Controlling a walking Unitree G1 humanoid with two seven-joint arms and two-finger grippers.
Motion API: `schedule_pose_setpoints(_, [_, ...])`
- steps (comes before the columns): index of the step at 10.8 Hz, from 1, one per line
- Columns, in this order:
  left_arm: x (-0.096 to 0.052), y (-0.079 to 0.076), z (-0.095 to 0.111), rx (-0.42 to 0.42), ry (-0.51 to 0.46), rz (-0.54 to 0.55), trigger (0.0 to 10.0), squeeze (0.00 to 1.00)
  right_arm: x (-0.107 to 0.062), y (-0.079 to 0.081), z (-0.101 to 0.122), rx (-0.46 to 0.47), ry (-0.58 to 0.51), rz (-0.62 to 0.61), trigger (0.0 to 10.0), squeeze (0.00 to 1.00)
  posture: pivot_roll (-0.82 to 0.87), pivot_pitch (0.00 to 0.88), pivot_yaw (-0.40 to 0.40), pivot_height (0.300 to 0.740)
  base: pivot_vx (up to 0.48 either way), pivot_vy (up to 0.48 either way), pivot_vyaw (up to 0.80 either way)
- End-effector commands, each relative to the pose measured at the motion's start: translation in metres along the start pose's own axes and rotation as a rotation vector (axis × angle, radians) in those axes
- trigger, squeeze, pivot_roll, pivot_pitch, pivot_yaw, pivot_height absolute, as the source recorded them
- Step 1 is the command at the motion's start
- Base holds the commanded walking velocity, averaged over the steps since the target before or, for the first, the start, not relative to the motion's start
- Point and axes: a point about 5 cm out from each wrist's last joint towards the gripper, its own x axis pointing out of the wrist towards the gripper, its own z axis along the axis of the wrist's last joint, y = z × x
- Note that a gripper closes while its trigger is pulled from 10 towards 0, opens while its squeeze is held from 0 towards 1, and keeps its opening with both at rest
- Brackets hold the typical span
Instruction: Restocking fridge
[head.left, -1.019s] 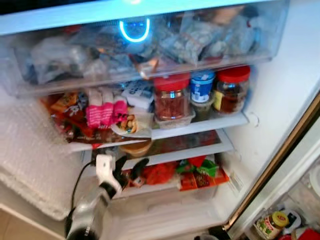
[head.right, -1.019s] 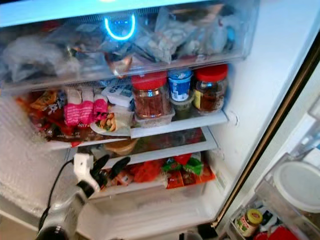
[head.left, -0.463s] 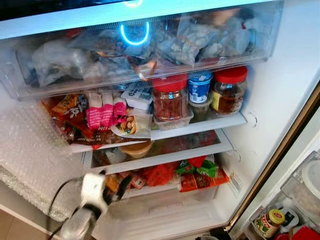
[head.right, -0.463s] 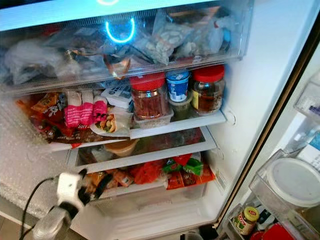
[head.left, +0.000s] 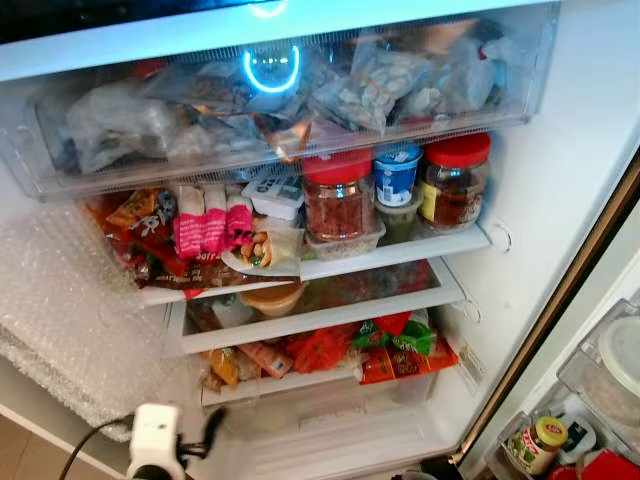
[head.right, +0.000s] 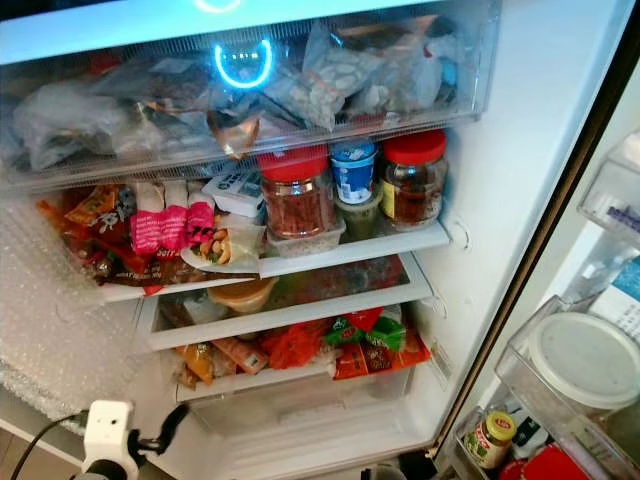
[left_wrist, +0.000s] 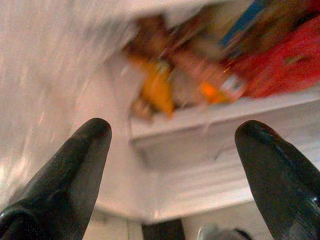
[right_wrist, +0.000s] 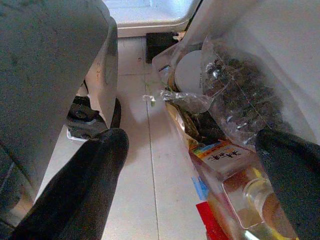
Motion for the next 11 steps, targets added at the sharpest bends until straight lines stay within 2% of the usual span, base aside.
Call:
schedule_pose_setpoints(1, [0.003,0.006,-0.013,-0.034,0.096,0.04,10.0,0.0,0.0,0.017,0.001,0.006,0.007,0.055,10.0,0.0,-0.09,0.0,0.093,0.647,0.0,0.0,0.0])
schedule_pose_setpoints(2, [0.006,0.001,-0.022,0.016,0.178,0.011,10.0,0.0,0.0,0.017,0.001,0.009,0.007,0.055,10.0,0.0,-0.09,0.0,0.094,0.647,0.0,0.0,0.0])
schedule_pose_setpoints(3, [0.004,0.002,-0.043,0.024,0.338,0.045,10.0,0.0,0.0,0.017,0.002,0.012,0.007,0.055,10.0,0.0,-0.09,0.0,0.102,0.647,0.0,0.0,0.0])
schedule_pose_setpoints(4, [-0.007,0.004,-0.065,-0.002,0.476,0.088,10.0,0.0,0.0,0.017,0.001,0.015,0.012,0.055,10.0,0.0,-0.09,0.0,0.102,0.647,0.0,0.0,0.0])
schedule_pose_setpoints(5, [-0.013,0.005,-0.074,0.054,0.558,0.084,10.0,0.0,0.0,0.017,0.001,0.019,0.012,0.06,10.0,0.0,-0.1,0.0,0.096,0.647,0.0,0.247,0.0])
schedule_pose_setpoints(6, [-0.015,0.006,-0.077,0.015,0.573,0.127,10.0,0.0,0.0,0.017,0.001,0.01,0.012,0.061,10.0,0.0,-0.09,0.0,0.093,0.647,0.0,0.424,0.0])
schedule_pose_setpoints(8, [-0.019,0.005,-0.083,0.005,0.591,0.135,10.0,0.0,0.0,0.016,0.0,-0.017,0.009,0.063,10.0,0.0,-0.09,0.0,0.091,0.647,0.0,0.368,0.8])
schedule_pose_setpoints(9, [-0.025,0.005,-0.089,-0.016,0.606,0.155,10.0,0.0,0.0,0.016,-0.001,-0.02,0.012,0.067,10.0,0.0,-0.09,0.0,0.092,0.647,0.0,0.0,0.8])
schedule_pose_setpoints(11, [-0.033,0.005,-0.097,0.006,0.653,0.152,10.0,0.0,0.0,0.018,0.0,-0.022,0.014,0.073,10.0,0.0,-0.09,0.0,0.095,0.647,0.0,0.0,0.8])
